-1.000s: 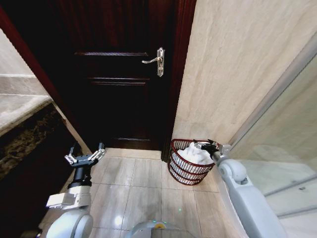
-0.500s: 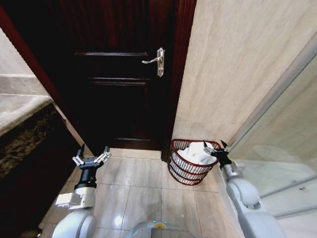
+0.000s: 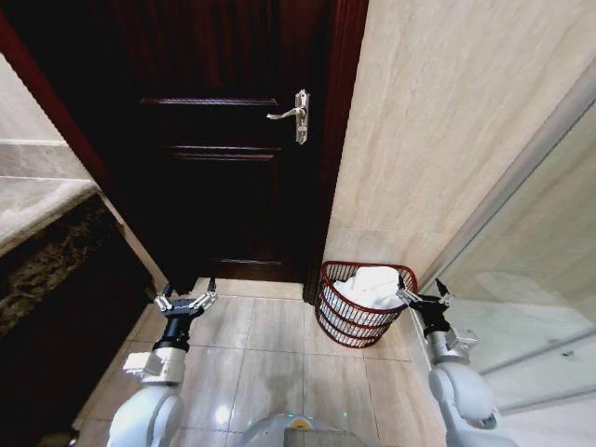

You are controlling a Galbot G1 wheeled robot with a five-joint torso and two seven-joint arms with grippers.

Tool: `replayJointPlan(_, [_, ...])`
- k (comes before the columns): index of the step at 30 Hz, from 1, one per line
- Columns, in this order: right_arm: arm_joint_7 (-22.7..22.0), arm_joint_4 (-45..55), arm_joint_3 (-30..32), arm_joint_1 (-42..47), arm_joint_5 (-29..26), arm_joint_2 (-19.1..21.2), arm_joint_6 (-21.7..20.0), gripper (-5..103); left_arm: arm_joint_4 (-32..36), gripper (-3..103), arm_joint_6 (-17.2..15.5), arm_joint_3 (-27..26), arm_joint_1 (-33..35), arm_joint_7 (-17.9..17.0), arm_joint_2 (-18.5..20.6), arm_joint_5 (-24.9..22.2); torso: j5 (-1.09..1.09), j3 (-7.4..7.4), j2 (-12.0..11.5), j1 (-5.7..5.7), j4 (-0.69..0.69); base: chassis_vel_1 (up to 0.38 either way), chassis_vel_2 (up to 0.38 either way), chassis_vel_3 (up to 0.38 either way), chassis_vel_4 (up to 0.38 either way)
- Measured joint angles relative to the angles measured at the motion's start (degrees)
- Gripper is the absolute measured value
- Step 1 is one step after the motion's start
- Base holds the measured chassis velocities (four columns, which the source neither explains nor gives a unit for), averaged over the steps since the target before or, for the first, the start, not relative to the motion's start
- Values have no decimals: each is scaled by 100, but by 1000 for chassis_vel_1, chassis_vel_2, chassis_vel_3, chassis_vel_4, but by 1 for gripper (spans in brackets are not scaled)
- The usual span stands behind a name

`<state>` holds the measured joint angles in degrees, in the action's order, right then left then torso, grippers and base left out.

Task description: Discard the used towel into the hamper.

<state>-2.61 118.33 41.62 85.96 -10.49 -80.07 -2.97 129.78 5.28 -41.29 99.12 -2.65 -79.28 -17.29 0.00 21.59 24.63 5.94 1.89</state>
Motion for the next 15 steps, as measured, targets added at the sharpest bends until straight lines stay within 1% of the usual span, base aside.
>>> replayJointPlan(6, [-4, 7, -79, -11, 134, -201, 138, 100, -72, 100, -98, -10, -172, 2, -59, 59, 0, 0, 0, 0, 0, 0, 0, 0, 0])
replayJointPlan(9, [-8, -5, -65, -4, 163, -238, 199, 100, -120, 100, -18, -2, -166, 34, -82, 80, 0, 0, 0, 0, 0, 0, 0, 0, 0])
replayJointPlan(15, [-7, -48, -13, 34, 165, -211, 321, 100, -316, 100, 167, 53, -173, 58, -263, 206, 0, 0, 0, 0, 0, 0, 0, 0, 0])
